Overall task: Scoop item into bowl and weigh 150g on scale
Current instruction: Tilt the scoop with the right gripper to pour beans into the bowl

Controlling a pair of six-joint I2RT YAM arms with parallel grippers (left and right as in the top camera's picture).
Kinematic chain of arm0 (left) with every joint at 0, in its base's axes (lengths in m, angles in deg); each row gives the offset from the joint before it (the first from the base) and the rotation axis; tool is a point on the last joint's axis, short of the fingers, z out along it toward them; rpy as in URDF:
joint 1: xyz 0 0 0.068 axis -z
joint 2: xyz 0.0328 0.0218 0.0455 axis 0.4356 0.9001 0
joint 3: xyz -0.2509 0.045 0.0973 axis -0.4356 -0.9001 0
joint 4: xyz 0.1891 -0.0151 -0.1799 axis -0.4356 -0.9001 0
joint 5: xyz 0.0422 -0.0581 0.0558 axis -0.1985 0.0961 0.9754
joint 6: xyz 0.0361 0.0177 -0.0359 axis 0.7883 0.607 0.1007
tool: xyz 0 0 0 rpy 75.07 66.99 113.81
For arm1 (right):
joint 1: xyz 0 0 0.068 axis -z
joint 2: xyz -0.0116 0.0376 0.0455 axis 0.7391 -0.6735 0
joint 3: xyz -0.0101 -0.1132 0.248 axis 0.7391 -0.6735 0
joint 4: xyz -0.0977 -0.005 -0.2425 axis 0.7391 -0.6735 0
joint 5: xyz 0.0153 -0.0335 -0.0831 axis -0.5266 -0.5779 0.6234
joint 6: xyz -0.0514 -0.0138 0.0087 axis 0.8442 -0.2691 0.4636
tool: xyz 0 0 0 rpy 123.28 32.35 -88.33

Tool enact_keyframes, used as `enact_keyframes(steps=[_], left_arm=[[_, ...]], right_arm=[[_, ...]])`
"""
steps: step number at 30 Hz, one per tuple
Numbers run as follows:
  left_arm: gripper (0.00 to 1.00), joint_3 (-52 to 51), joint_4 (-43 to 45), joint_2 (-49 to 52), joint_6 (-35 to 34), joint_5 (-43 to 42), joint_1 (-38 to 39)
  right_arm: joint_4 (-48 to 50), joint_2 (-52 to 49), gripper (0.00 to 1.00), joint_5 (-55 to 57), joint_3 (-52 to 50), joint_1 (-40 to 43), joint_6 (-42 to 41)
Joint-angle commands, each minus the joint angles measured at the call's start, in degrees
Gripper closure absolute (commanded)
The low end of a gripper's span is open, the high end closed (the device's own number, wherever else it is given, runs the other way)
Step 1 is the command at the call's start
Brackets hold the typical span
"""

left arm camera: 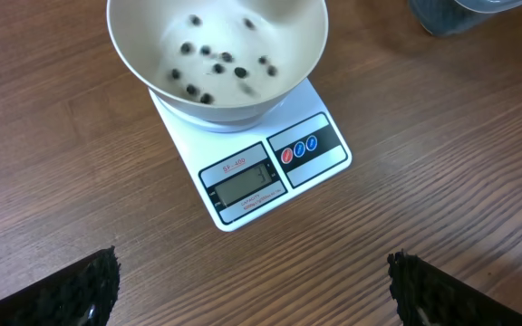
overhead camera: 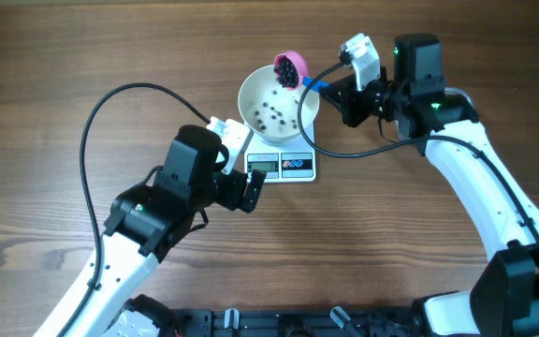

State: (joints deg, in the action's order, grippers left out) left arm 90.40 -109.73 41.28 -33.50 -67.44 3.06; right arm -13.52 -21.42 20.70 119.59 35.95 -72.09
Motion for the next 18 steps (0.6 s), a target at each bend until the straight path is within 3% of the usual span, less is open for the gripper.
enact_keyframes(steps=[1,18], left_arm=[[0.00,-0.15,0.02,0.11,0.92,-0.90,0.24],[0.00,-0.15,0.02,0.11,0.90,-0.90,0.24]], right_arm=[[0.09,3.37,0.96,0.35,0.72,-0.09,2.29],[-1.31,4.94,0.96,3.98,0.72,-0.13,6.97]])
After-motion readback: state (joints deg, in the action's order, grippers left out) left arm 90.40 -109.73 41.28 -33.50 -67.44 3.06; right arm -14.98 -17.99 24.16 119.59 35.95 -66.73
